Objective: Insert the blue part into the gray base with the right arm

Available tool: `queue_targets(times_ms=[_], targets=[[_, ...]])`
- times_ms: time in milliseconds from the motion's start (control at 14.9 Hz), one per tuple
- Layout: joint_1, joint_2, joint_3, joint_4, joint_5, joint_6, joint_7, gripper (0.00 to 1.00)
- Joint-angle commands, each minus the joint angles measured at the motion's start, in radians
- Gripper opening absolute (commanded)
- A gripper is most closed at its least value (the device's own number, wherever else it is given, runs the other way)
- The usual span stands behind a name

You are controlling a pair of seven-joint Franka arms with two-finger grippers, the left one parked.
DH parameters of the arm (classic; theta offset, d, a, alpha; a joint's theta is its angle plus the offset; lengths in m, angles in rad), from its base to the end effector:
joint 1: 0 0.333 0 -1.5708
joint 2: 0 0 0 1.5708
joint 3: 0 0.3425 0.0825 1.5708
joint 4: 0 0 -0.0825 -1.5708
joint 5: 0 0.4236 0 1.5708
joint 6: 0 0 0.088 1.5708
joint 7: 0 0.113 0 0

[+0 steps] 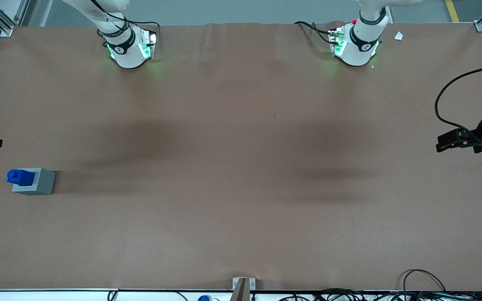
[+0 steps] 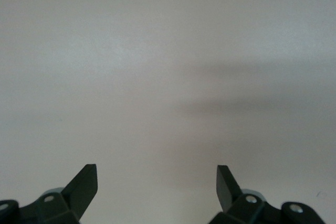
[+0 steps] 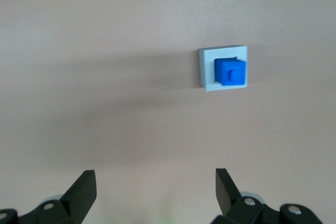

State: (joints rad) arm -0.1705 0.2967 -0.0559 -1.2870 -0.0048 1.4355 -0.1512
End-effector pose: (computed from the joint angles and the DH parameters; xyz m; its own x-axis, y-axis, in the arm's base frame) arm 0.6579 -0.1462 0.5890 0.9862 -0.0733 -0.1487 -0.0743 -0.9972 -0.0013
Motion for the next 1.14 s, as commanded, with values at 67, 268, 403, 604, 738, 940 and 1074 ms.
queue_targets(times_ms=[67, 268, 403, 604, 738, 940, 1074], targets=[[0.084, -0.213, -0.004, -0.21, 0.034, 0.042, 0.105, 1.0], [0.127, -0.365, -0.004, -0.378, 0.043, 0.124, 0.105, 1.0], [0.143, -0.431, -0.002, -0.446, 0.042, 0.122, 0.148, 1.0], [0.16, -0.496, 0.002, -0.5, 0.04, 0.115, 0.15, 1.0], [0.164, -0.495, 0.002, -0.486, 0.042, 0.094, 0.151, 1.0], [0.164, -0.49, 0.001, -0.453, 0.045, 0.089, 0.157, 1.0], [0.166, -0.488, 0.001, -0.451, 0.045, 0.089, 0.156, 1.0]])
